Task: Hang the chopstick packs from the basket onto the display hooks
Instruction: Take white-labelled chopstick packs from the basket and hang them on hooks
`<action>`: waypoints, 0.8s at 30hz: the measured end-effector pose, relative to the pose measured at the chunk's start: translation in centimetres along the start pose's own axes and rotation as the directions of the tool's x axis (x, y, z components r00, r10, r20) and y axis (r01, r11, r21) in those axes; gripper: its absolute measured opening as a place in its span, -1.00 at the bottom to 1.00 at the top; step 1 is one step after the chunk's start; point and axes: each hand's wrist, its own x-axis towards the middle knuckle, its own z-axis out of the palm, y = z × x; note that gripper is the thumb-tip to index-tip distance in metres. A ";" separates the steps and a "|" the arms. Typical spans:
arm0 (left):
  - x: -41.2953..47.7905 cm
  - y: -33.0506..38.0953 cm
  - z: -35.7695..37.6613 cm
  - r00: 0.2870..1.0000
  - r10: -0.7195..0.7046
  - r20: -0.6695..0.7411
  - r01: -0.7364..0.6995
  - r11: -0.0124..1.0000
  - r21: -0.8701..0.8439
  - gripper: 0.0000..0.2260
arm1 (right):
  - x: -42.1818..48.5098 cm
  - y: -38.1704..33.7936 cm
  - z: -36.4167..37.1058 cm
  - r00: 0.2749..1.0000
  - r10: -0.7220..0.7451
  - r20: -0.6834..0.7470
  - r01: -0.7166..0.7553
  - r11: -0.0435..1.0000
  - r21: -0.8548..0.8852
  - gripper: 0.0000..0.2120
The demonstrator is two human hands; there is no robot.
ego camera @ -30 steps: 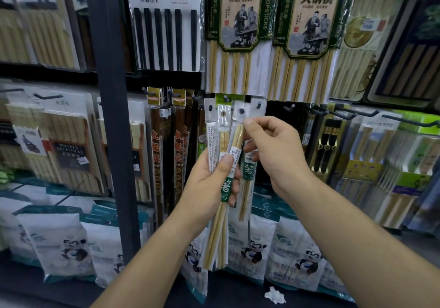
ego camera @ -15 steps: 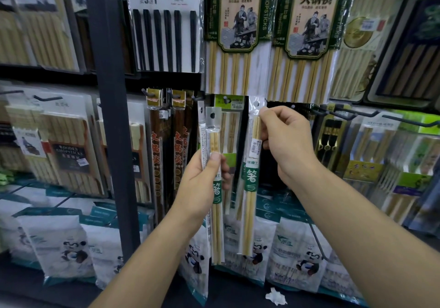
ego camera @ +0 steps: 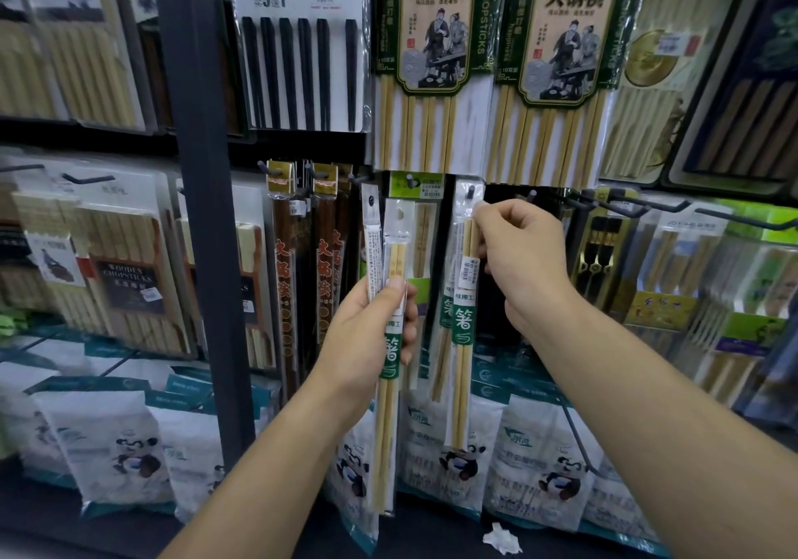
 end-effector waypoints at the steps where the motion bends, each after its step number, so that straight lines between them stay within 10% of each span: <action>1: 0.0 0.0 0.0 1.000 -0.012 0.003 0.013 1.000 -0.019 -0.82 | 0.0 0.1 0.0 1.000 0.002 -0.003 -0.002 1.000 -0.007 -0.72; 7: -0.1 0.2 0.5 0.998 -0.034 0.045 0.036 0.999 -0.034 -0.82 | -0.3 0.6 -0.4 0.997 0.004 -0.081 -0.004 1.000 -0.001 -0.74; 15: -0.5 0.2 2.0 0.994 0.013 0.111 -0.019 0.999 0.049 -0.78 | -2.8 0.1 0.3 0.980 -0.055 0.193 0.056 0.998 -0.001 -0.83; 24: -0.1 -0.1 2.2 0.993 0.109 0.043 -0.117 0.961 0.251 -0.76 | -0.5 -1.3 -0.1 0.999 0.005 0.046 -0.006 0.999 0.038 -0.73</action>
